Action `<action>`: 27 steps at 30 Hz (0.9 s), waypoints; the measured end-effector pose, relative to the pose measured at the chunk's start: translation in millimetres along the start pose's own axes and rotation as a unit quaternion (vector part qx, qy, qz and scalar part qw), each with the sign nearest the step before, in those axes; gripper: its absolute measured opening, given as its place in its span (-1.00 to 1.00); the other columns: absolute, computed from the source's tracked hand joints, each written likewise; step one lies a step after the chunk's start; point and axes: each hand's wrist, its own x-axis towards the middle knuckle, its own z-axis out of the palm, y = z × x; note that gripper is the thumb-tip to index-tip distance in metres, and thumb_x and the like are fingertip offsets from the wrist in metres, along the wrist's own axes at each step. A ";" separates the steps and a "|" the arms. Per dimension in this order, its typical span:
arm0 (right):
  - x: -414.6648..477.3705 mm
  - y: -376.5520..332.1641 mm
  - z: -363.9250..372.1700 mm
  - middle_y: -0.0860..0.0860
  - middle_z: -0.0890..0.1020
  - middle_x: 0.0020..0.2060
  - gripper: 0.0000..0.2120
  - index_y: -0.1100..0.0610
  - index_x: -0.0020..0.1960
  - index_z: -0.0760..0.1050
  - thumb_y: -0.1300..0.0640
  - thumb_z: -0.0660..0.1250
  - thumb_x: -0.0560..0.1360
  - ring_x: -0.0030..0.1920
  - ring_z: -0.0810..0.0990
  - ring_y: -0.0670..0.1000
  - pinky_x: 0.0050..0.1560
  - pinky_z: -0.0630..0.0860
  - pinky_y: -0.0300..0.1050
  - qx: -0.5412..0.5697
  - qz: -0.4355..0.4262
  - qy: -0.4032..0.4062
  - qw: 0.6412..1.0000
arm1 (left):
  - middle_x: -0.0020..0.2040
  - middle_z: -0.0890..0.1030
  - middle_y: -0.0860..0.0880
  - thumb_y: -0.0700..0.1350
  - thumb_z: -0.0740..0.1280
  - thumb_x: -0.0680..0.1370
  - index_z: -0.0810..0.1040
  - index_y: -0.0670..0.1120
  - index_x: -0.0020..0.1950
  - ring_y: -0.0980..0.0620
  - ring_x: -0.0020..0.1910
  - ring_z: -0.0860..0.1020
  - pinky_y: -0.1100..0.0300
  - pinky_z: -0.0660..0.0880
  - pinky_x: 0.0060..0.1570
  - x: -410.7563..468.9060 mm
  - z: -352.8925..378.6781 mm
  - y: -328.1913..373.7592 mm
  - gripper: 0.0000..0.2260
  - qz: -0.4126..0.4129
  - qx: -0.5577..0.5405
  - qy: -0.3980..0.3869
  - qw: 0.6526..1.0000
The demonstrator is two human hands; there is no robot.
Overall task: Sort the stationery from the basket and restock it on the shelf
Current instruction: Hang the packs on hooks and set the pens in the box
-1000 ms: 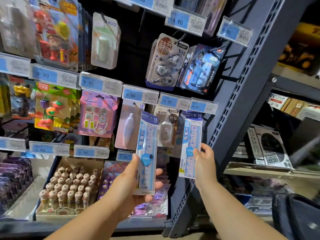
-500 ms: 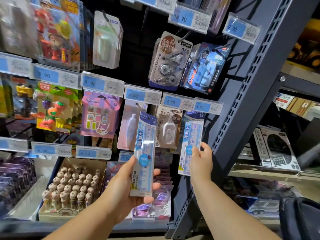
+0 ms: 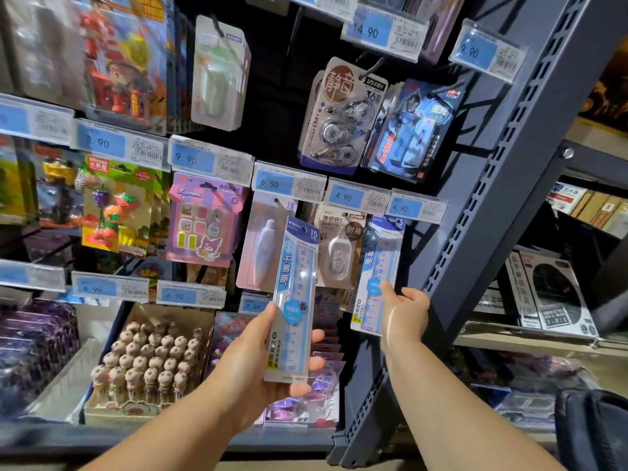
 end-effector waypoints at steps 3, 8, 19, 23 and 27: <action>-9.2 0.4 1.4 0.00 0.49 0.02 -0.72 0.06 0.06 0.38 -0.03 0.40 0.49 0.00 0.49 0.04 0.02 0.44 -0.05 -0.054 -0.044 0.040 0.997 | 0.09 0.69 -0.14 0.19 0.06 0.63 0.52 0.02 0.25 -0.14 -0.10 0.66 0.09 0.59 -0.42 -1.1 1.9 0.3 -0.61 -0.001 0.000 -0.008 1.000; -59.2 -9.0 9.0 0.00 0.63 -0.08 -0.80 0.00 -0.04 0.52 -0.13 0.31 0.52 -0.02 0.61 0.01 0.00 0.54 -0.05 -0.016 -0.127 -0.236 0.963 | 0.10 0.69 -0.12 0.17 0.09 0.63 0.55 -0.04 0.25 -0.09 -0.14 0.66 0.08 0.58 -0.33 -3.1 5.9 0.2 -0.59 -0.003 0.022 -0.017 1.000; -98.4 -8.8 -2.0 -0.05 0.69 -0.02 -0.76 0.00 0.12 0.48 0.15 0.42 0.50 0.00 0.67 -0.09 -0.01 0.61 -0.07 -0.007 -0.086 -0.366 0.927 | -0.02 0.69 -0.11 0.12 0.16 0.62 0.55 0.08 0.23 -0.04 -0.15 0.66 0.03 0.59 -0.24 -3.5 8.8 -4.8 -0.71 0.055 0.065 0.000 0.996; -89.7 -13.4 -8.0 0.05 0.70 -0.02 -0.85 0.15 0.12 0.52 0.26 0.29 0.57 -0.02 0.69 0.00 -0.09 0.61 -0.10 0.103 -0.019 -0.341 0.934 | -0.05 0.71 -0.07 0.09 0.19 0.62 0.52 0.07 0.20 0.01 -0.19 0.67 0.14 0.58 -0.34 -1.6 11.5 -5.2 -0.77 0.062 0.066 0.014 0.996; -60.5 -13.9 -19.6 0.01 0.69 -0.02 -0.85 0.06 0.11 0.52 0.22 0.21 0.62 -0.08 0.69 -0.04 -0.09 0.58 -0.04 0.153 0.006 -0.230 0.961 | -0.05 0.72 0.00 0.03 0.20 0.63 0.49 0.08 0.22 -0.02 -0.11 0.70 0.16 0.58 -0.39 1.1 11.1 -7.2 -0.81 0.062 0.048 0.029 0.996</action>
